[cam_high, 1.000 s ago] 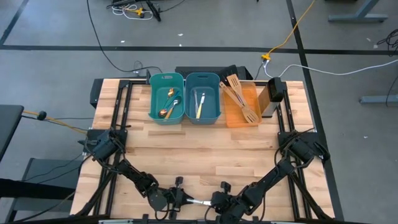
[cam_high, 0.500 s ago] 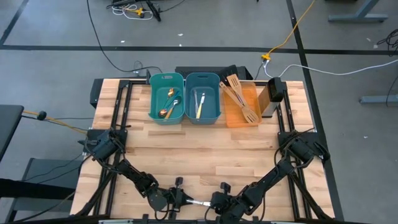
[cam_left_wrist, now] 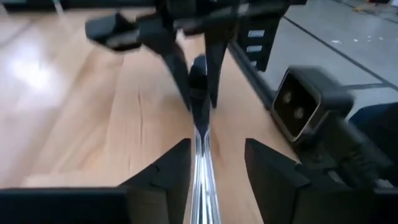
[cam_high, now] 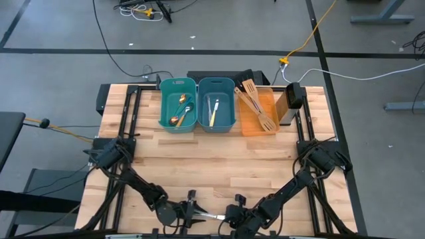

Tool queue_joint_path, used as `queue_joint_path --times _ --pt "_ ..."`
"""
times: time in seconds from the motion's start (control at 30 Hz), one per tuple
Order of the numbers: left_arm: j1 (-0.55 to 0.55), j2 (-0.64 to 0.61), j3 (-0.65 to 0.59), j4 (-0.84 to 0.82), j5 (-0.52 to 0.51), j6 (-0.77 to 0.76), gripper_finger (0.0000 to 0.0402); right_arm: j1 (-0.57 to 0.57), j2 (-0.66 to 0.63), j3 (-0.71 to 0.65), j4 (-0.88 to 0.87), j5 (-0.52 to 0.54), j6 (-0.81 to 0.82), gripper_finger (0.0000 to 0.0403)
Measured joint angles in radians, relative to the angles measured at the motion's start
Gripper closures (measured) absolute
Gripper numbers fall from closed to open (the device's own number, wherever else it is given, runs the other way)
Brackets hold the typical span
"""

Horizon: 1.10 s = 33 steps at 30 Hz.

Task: Pick & Place Kitchen Items
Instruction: Put the silver table knife into the blue bin

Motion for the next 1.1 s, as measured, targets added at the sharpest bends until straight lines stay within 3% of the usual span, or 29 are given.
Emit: queue_joint_path --times 0.4,0.63,1.1 --pt "-0.081 -0.143 -0.001 -0.093 -0.149 0.109 0.0278 -0.04 -0.061 -0.004 -0.089 -0.004 -0.068 0.0319" --pt "-0.123 -0.162 -0.002 -0.079 -0.231 0.13 0.028 -0.093 -0.083 -0.005 -0.114 -0.021 -0.155 0.0319" --pt "-0.131 -0.162 -0.002 -0.066 -0.245 0.056 0.028 -0.223 -0.312 -0.003 -0.325 0.028 -0.346 0.032"
